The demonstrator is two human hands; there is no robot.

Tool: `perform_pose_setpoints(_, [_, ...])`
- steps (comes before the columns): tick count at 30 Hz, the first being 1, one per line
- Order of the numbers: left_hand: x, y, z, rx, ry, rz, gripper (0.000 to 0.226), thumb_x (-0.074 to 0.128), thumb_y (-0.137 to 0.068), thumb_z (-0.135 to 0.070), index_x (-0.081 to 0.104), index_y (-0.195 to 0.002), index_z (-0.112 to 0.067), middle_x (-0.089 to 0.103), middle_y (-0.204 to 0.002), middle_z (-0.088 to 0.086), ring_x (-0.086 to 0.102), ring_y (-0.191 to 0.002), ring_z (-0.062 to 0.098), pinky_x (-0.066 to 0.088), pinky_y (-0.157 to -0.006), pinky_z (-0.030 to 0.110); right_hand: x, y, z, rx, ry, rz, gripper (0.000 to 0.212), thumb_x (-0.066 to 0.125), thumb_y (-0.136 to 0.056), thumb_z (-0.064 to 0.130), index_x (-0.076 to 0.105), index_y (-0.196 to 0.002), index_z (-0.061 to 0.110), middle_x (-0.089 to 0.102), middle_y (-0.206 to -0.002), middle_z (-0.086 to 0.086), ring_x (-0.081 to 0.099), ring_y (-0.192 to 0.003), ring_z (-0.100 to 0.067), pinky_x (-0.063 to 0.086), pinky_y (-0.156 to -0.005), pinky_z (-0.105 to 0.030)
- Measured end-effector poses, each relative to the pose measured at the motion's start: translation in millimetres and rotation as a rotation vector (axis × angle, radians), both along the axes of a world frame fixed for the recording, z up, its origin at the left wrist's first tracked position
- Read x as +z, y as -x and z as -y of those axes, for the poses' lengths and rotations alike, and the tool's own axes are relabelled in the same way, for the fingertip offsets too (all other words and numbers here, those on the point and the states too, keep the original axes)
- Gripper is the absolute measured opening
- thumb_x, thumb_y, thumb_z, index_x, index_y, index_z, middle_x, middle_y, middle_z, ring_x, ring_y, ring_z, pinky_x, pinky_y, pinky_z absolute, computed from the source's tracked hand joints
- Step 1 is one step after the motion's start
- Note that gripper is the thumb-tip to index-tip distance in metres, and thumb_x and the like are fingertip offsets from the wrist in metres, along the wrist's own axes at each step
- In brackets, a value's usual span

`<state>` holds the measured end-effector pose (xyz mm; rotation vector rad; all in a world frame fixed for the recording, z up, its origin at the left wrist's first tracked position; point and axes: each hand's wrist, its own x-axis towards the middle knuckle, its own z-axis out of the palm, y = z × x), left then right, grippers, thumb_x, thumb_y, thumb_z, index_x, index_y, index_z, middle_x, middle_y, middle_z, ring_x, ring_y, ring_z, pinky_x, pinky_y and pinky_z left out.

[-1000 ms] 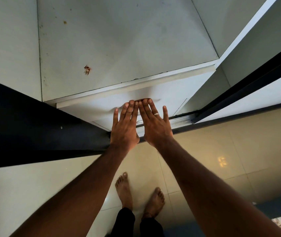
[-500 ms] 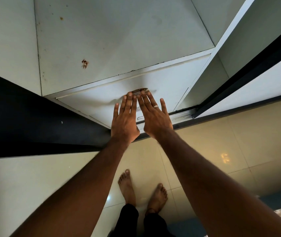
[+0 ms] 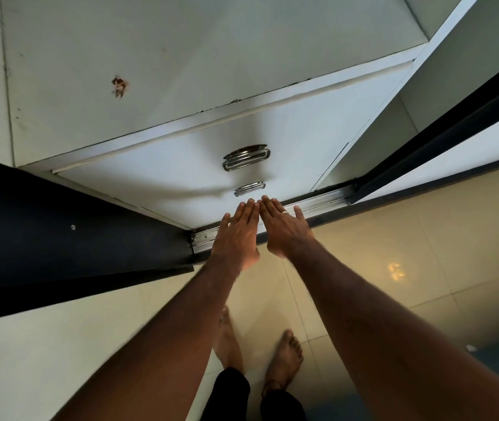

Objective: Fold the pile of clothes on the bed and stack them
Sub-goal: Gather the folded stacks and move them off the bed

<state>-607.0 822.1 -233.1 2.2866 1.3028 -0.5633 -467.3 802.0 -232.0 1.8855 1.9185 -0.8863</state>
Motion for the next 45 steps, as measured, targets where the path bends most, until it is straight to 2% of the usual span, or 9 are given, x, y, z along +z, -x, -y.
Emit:
perform_pose_setpoints(12, [-40.7, -2.0, -26.7, 0.116, 0.06, 0.027, 0.108, 0.07, -0.09, -0.038, -0.008, -0.16, -0.014, -0.012, -0.169, 0.0, -0.005, -0.156, 0.019, 0.025, -0.12, 0.055, -44.0, 13.3, -24.9, -0.074, 0.025, -0.011, 0.114, 0.074, -0.088, 0.042, -0.009, -0.163, 0.02, -0.025, -0.167, 0.01, 0.008, -0.158, -0.018, 0.025, -0.12, -0.061])
perform_pose_setpoints(18, [-47.2, -2.8, -32.0, 0.12, 0.07, 0.027, 0.107, 0.071, -0.087, -0.035, -0.004, -0.16, -0.015, -0.01, -0.169, -0.004, 0.015, -0.153, 0.021, 0.045, -0.103, 0.057, -64.2, 12.1, -27.7, -0.076, -0.045, -0.006, 0.114, 0.078, -0.086, 0.03, -0.006, -0.163, 0.026, -0.03, -0.164, 0.017, 0.034, -0.148, -0.021, 0.042, -0.104, -0.056])
perform_pose_setpoints(21, [-55.5, -1.5, -33.1, 0.088, 0.052, -0.027, 0.109, 0.071, -0.087, -0.027, -0.009, -0.16, -0.019, -0.015, -0.168, -0.008, 0.021, -0.151, 0.025, 0.044, -0.103, 0.059, -72.8, 10.8, -25.4, -0.06, -0.06, -0.017, 0.106, 0.064, -0.087, 0.007, -0.009, -0.163, 0.024, -0.034, -0.163, 0.016, 0.03, -0.151, -0.022, 0.043, -0.106, -0.055])
perform_pose_setpoints(30, [-85.7, 0.9, -24.6, 0.074, -0.091, -0.008, 0.11, 0.07, -0.087, -0.019, -0.013, -0.16, -0.021, -0.017, -0.168, -0.005, 0.051, -0.12, 0.03, 0.047, -0.085, 0.046, -102.0, 8.8, -18.4, -0.02, -0.105, 0.007, 0.107, 0.056, -0.091, 0.004, -0.023, -0.159, 0.026, -0.046, -0.154, 0.014, 0.008, -0.158, -0.025, 0.024, -0.12, -0.062])
perform_pose_setpoints(33, [-84.0, -2.9, -27.4, 0.068, -0.158, 0.069, 0.102, 0.069, -0.086, -0.019, 0.0, -0.161, -0.015, 0.001, -0.169, 0.005, 0.054, -0.118, 0.031, 0.046, -0.09, 0.048, -107.6, 8.4, -15.4, 0.005, -0.175, 0.056, 0.11, 0.067, -0.089, 0.018, -0.016, -0.161, 0.022, -0.029, -0.166, 0.008, 0.023, -0.154, -0.025, 0.028, -0.117, -0.06])
perform_pose_setpoints(35, [-81.1, -3.7, -31.7, 0.082, -0.245, 0.129, 0.091, 0.065, -0.083, -0.011, 0.016, -0.159, -0.011, 0.026, -0.163, 0.008, 0.057, -0.114, 0.03, 0.045, -0.087, 0.044, -104.4, 10.6, -15.7, 0.024, -0.311, 0.088, 0.102, 0.07, -0.084, 0.023, 0.006, -0.163, 0.017, 0.003, -0.171, -0.001, 0.043, -0.138, -0.026, 0.038, -0.107, -0.054])
perform_pose_setpoints(38, [-74.5, -5.0, -37.5, 0.095, -0.332, 0.211, 0.067, 0.061, -0.08, -0.008, 0.042, -0.145, -0.009, 0.064, -0.123, 0.007, 0.06, -0.104, 0.03, 0.041, -0.078, 0.04, -90.8, 12.8, -22.8, 0.075, -0.495, 0.177, 0.069, 0.066, -0.082, 0.023, 0.044, -0.148, 0.016, 0.047, -0.137, -0.006, 0.05, -0.117, -0.026, 0.038, -0.09, -0.046])
perform_pose_setpoints(42, [-63.0, 0.8, -37.4, 0.06, -0.502, 0.225, 0.036, 0.063, -0.072, -0.008, 0.063, -0.108, -0.012, 0.07, -0.088, 0.002, 0.059, -0.095, 0.027, 0.039, -0.073, 0.038, -74.6, 12.8, -30.1, 0.056, -0.542, 0.161, 0.054, 0.061, -0.081, 0.023, 0.054, -0.134, 0.016, 0.052, -0.128, -0.004, 0.044, -0.125, -0.027, 0.032, -0.098, -0.048])
perform_pose_setpoints(45, [-60.7, 5.2, -27.1, 0.07, -0.533, 0.26, 0.039, 0.05, -0.075, -0.015, 0.064, -0.111, -0.009, 0.07, -0.096, 0.003, 0.058, -0.107, 0.027, 0.042, -0.086, 0.041, -70.4, 13.5, -26.6, 0.034, -0.555, 0.047, 0.054, 0.062, -0.079, 0.023, 0.057, -0.131, 0.011, 0.057, -0.125, -0.005, 0.046, -0.131, -0.028, 0.038, -0.101, -0.047])
